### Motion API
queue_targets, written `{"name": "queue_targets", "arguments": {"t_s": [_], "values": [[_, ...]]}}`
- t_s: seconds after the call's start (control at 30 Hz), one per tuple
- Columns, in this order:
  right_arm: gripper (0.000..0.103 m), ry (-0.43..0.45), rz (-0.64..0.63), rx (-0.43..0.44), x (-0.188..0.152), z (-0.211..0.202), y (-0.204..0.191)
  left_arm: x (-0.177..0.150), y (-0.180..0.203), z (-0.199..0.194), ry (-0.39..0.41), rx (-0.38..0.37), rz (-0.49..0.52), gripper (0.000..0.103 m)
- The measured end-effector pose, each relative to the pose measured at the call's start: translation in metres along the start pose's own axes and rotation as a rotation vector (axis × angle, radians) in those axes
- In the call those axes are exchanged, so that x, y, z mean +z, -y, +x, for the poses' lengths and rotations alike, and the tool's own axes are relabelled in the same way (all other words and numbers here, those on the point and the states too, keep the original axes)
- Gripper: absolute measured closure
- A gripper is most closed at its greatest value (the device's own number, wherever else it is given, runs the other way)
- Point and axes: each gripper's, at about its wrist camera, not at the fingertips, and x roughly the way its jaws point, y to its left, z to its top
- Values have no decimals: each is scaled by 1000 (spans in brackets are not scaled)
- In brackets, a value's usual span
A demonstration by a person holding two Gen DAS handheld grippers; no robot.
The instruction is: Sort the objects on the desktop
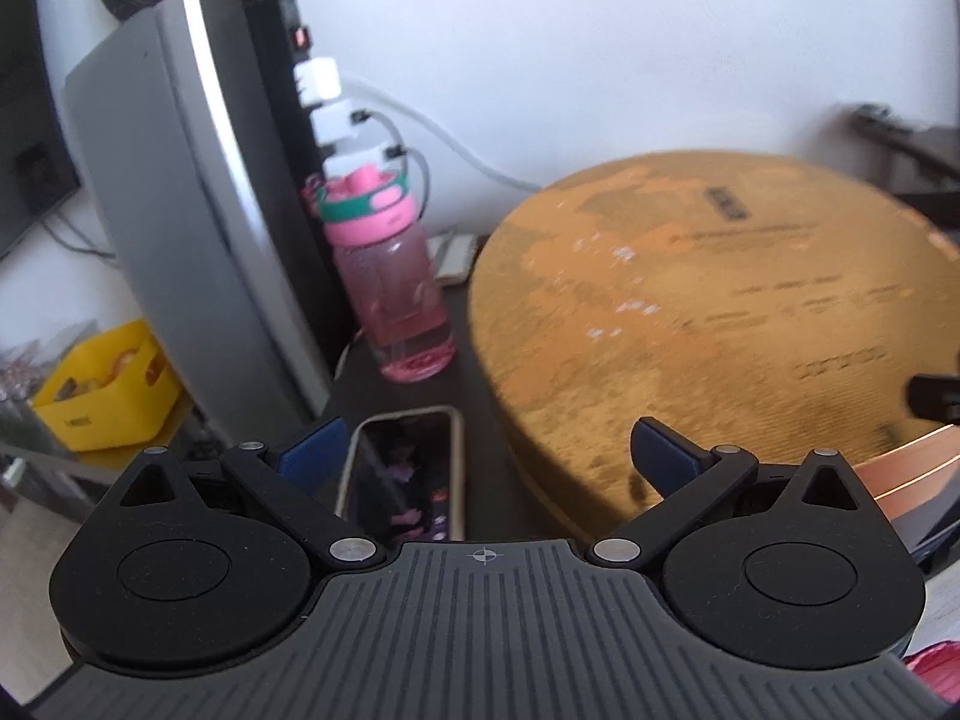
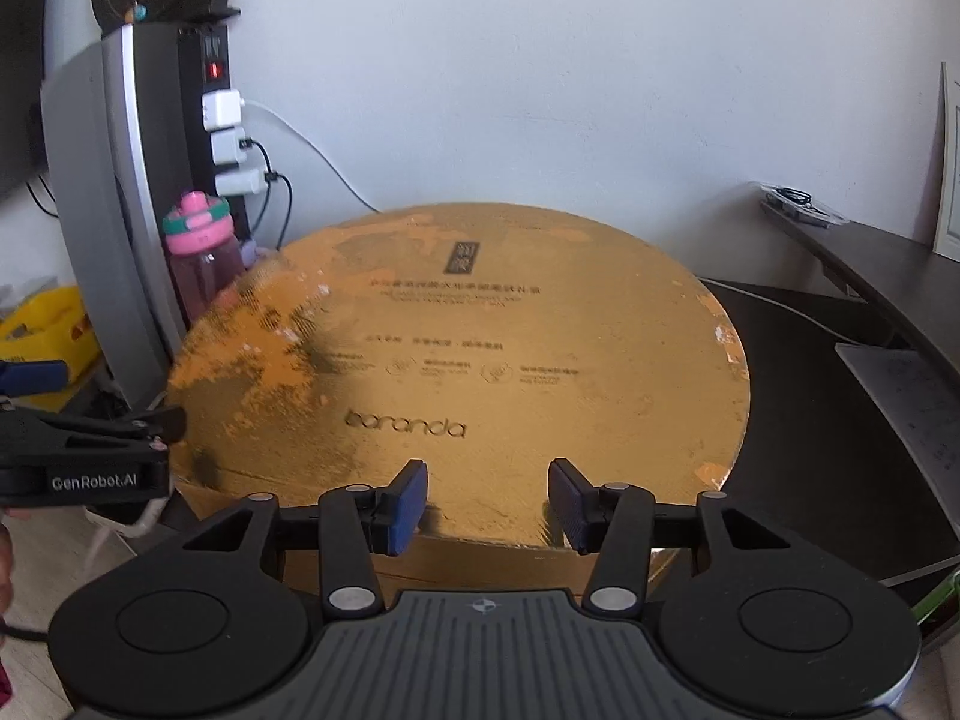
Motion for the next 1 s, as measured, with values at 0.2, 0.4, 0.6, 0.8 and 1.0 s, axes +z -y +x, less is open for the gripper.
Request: {"name": "queue_targets", "arguments": {"t_s": [0.2, 0.4, 0.6, 0.8, 1.0], "values": [[43, 16, -10, -35, 3, -1, 9, 11, 20, -9, 29, -223, 43, 0], [51, 0, 22, -35, 9, 14, 25, 28, 17, 35, -57, -348, 7, 4], [50, -26, 35, -57, 13, 30, 31, 34, 20, 54, -135, -310, 45, 0], [50, -23, 50, -59, 18, 27, 31, 40, 22, 46, -185, -267, 44, 1], [13, 69, 57, -43, 27, -19, 33, 45, 26, -2, -133, -251, 45, 0]]}}
